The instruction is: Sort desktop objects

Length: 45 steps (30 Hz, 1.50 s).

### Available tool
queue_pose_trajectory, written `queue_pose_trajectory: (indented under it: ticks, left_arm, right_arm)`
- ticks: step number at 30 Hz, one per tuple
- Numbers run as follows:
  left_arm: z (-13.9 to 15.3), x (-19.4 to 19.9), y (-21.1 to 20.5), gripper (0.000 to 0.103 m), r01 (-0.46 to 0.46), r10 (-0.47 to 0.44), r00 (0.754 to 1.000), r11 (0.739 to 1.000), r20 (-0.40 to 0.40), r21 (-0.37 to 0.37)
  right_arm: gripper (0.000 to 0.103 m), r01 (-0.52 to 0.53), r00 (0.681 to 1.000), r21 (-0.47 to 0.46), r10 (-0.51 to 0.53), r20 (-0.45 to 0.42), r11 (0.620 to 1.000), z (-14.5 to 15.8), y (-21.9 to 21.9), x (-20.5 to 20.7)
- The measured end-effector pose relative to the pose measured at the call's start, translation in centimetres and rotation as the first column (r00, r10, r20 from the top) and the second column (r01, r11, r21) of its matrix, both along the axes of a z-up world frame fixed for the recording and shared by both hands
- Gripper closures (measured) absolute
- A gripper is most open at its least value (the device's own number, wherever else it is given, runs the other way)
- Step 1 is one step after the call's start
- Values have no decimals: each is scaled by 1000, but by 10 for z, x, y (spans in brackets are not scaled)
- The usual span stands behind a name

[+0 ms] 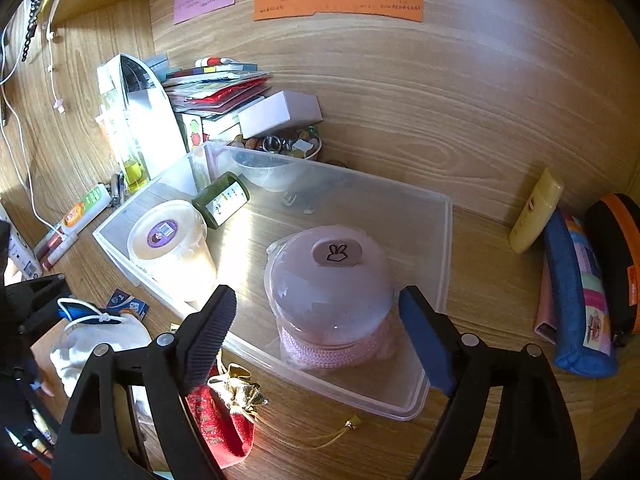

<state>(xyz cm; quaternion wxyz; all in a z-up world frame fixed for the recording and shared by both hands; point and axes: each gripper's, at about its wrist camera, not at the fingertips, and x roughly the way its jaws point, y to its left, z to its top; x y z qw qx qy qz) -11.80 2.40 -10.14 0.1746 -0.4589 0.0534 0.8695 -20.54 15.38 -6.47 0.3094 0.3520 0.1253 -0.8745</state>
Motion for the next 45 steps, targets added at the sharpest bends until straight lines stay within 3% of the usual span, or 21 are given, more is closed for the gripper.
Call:
queue_pose_trajectory:
  ticks: [2,6,9,11,14,15,16,22,27,36,41,45]
  left_arm:
    - [-3,-3,-2,6,-10,10,1000,1000,-7,1]
    - [-6,3,-5,30,-22,21,999,999,-31,-36]
    - [-5,11,-12,35,-42,40,999,998,-36,-39]
    - [-2,17,-20,47,-62,61,997,998,-41,-20]
    - [8,24,-33,54,-78,80,996,996,-47,45]
    - [12,26,-35,64,-77,81,995,995,-51,66]
    - [15,27,-36,66,-83,87,995,993,-52,78]
    - [36,21,-40,67,-88,101,990,989,-103,120]
    - [73,4,-46,68,-84,113,981,980,-159,179]
    - [90,-71,-48,83,-91,130,987,936,-92,339]
    - [84,-105,-31,83,-117,146,986,950,-81,289]
    - [76,-127,-11,83,-127,146,985,976,-95,178]
  right_arm:
    - [21,-9,1000,-2,9,-1,1000,1,0,2]
    - [18,-21,1000,-6,21,-20,1000,5,-1,8]
    - [18,-24,999,-10,24,-34,1000,7,-1,12]
    - [18,-23,999,-14,23,-39,1000,8,0,13]
    - [18,-24,999,-26,22,-50,999,10,2,14]
    - [18,-24,998,-33,22,-54,999,12,3,15]
    - [18,-23,998,-38,21,-56,999,13,3,15]
    - [18,-14,998,-60,10,-61,998,17,7,14]
    - [18,-20,997,-66,15,-74,998,20,8,18]
    - [17,-15,996,-91,6,-91,996,28,14,22]
    - [17,-29,996,-88,21,-89,996,27,13,23]
    - [17,-62,994,-71,56,-96,995,25,9,31]
